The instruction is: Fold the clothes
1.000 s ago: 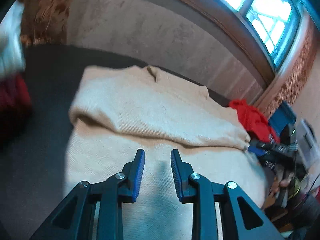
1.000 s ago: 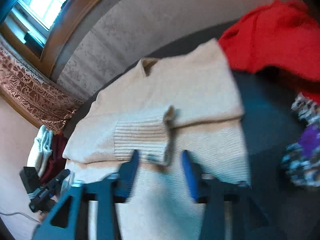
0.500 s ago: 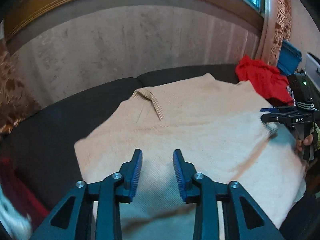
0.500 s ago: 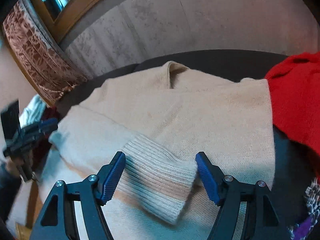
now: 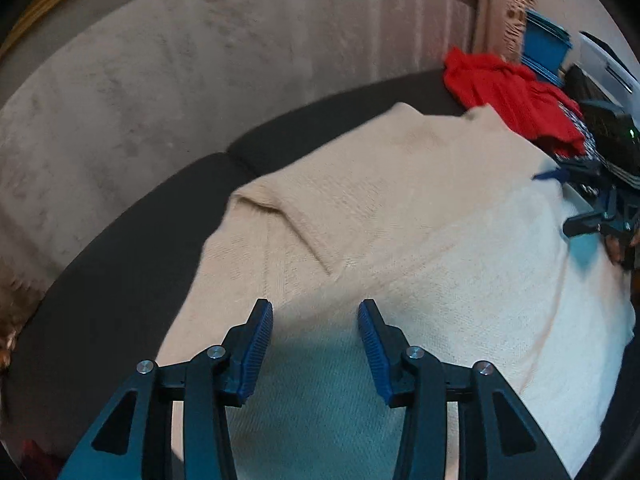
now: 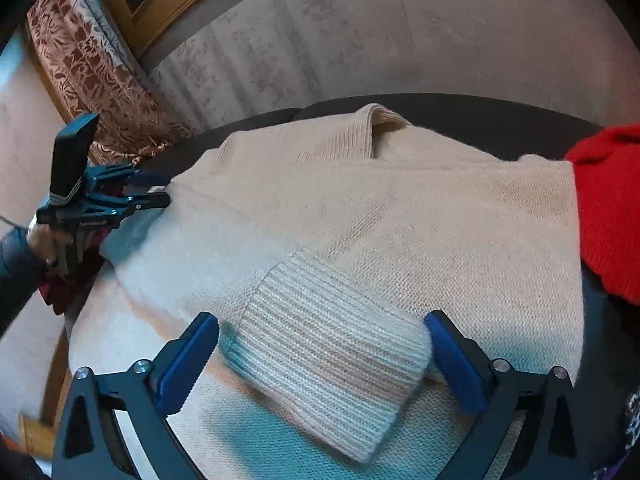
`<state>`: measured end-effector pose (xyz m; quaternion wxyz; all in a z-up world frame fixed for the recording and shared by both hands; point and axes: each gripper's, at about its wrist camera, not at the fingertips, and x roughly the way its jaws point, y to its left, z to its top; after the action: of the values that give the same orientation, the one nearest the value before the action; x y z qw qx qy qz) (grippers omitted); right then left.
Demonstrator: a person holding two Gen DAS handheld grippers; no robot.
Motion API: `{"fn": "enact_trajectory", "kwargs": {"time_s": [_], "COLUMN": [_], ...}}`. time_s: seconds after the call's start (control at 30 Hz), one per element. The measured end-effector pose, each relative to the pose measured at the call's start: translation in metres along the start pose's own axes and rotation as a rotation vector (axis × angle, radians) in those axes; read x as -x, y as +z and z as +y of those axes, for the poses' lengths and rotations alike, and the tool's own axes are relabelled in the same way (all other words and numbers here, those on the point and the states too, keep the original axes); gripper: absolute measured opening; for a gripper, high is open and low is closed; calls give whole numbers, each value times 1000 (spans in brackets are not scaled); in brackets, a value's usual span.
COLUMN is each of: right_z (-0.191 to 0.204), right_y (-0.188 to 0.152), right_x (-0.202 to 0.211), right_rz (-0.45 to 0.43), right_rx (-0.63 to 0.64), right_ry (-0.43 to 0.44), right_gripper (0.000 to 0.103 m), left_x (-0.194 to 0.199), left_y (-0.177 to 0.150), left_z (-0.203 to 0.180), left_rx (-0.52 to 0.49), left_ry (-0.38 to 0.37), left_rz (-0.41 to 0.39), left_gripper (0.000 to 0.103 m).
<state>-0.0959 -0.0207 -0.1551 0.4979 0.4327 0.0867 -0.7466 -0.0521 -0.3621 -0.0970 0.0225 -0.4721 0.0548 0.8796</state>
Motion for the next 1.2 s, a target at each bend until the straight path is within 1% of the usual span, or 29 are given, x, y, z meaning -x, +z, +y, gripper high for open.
{"fn": "enact_trajectory", "kwargs": {"time_s": [0.07,0.23,0.27,0.3,0.33,0.37,0.4,0.43,0.47,0.5,0.53,0.57,0.63,0.7,0.83,0.9,1.0,1.03,1.1,1.17,1.2], "right_z": [-1,-4,-5,-6,-8,-9,-11,-13,-14,-16,-17,-17,-16,-12,0,6,10,9,3,-12,-19], "right_y": [0,0,1,1,0,-1,-1,-2,-2,-2,-2,-2,-1,0,7,14,27,32,41,48,52], "right_x": [0,4,5,6,8,9,11,13,15,16,17,17,20,23,32,39,50,52,52,42,37], "right_rz": [-4,-9,-11,-14,-17,-21,-24,-26,-27,-25,-22,-18,-16,-23,-51,-70,-105,-114,-119,-101,-92], "right_rx": [-3,-25,-37,-48,-57,-66,-75,-82,-88,-89,-90,-89,-79,-66,-33,-17,-9,-9,-21,-62,-83], "right_ry": [5,16,20,18,10,1,-8,-18,-30,-42,-53,-64,-90,-110,-130,-138,-147,-158,-172,-182,-186], "right_gripper": [103,103,102,98,92,89,83,75,70,63,56,52,29,21,16,16,16,16,16,16,16], "left_x": [-4,-10,-11,-10,-9,-9,-7,-6,-5,-4,-4,-4,0,8,27,35,49,51,52,42,31], "left_y": [3,6,6,5,4,4,2,1,0,-1,-2,-3,-5,-8,-13,-14,-11,-9,-7,-1,3], "left_z": [0,3,4,3,2,1,-2,-4,-7,-8,-9,-10,-12,-13,-12,-11,-2,3,9,15,19], "left_rx": [-21,-43,-43,-46,-49,-53,-69,-79,-88,-94,-93,-93,-87,-62,-11,18,94,114,132,153,166], "left_ry": [-3,-48,-54,-55,-57,-58,-58,-55,-48,-34,-25,-17,11,32,65,82,101,101,129,129,153], "left_rz": [7,37,40,42,44,46,43,41,38,35,31,28,4,-33,-110,-146,-219,-228,-237,-220,-202], "left_gripper": [45,45,43,38,36,30,21,18,11,8,8,6,4,4,3,3,2,1,1,1,1]}}
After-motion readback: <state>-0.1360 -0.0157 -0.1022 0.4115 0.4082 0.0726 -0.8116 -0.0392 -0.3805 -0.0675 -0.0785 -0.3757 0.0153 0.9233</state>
